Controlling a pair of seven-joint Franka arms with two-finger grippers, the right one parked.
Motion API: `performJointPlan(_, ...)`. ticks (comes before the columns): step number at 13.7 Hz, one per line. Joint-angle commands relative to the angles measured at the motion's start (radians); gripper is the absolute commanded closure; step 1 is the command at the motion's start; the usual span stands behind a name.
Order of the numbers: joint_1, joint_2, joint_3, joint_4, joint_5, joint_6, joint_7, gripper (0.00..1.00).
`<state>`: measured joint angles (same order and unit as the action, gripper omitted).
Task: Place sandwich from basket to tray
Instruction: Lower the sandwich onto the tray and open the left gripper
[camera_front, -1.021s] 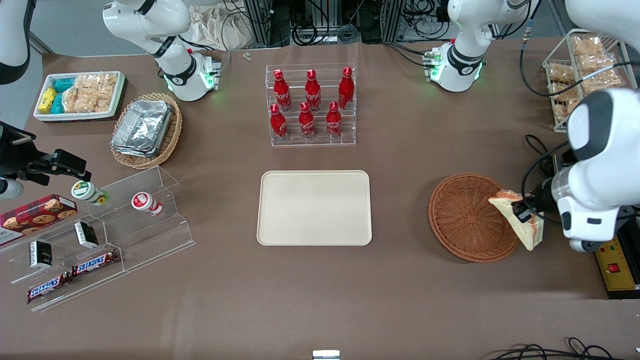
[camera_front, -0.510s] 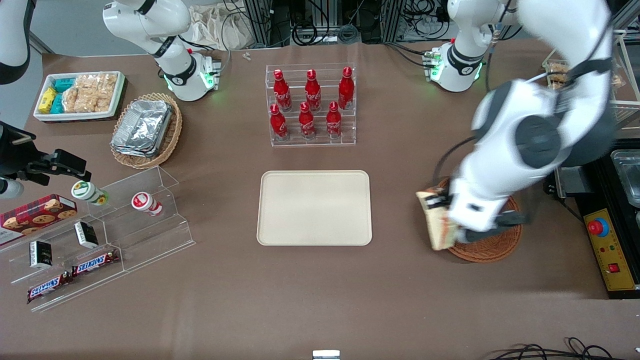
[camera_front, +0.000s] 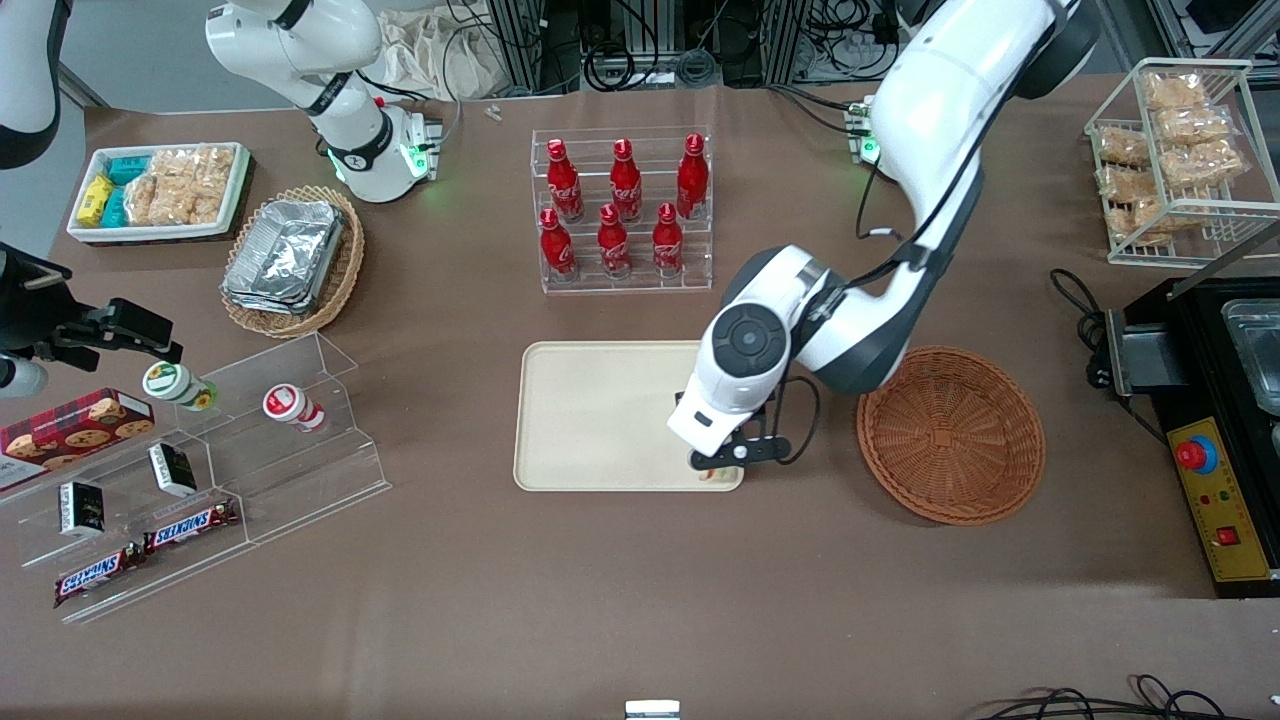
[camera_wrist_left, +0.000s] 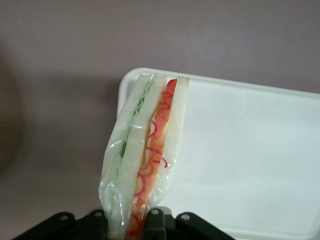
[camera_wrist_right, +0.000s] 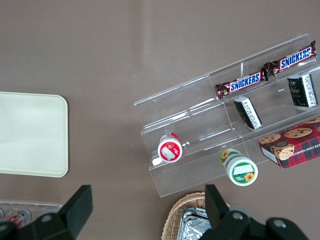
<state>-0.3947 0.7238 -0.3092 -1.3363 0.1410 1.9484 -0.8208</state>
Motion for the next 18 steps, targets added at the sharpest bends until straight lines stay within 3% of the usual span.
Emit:
performJointPlan(1,-0.032,0.048,0.007,-0.012,0.044,0.023,0.003,1.0)
performJointPlan(4,-0.055,0.089,0.007,-0.012,0.094,0.041,-0.02,1.0)
performJointPlan(5,-0.055,0.092,0.007,-0.012,0.094,0.041,-0.021,0.93)
performJointPlan(6,-0.056,0.092,0.007,-0.014,0.094,0.041,-0.021,0.63)
performJointPlan(7,-0.056,0.092,0.007,-0.015,0.095,0.041,-0.032,0.01)
performJointPlan(12,-0.039,0.019,0.019,-0.006,0.097,0.024,-0.096,0.0)
performJointPlan(18,-0.035,-0.228,0.186,-0.014,0.008,-0.11,-0.09,0.0)
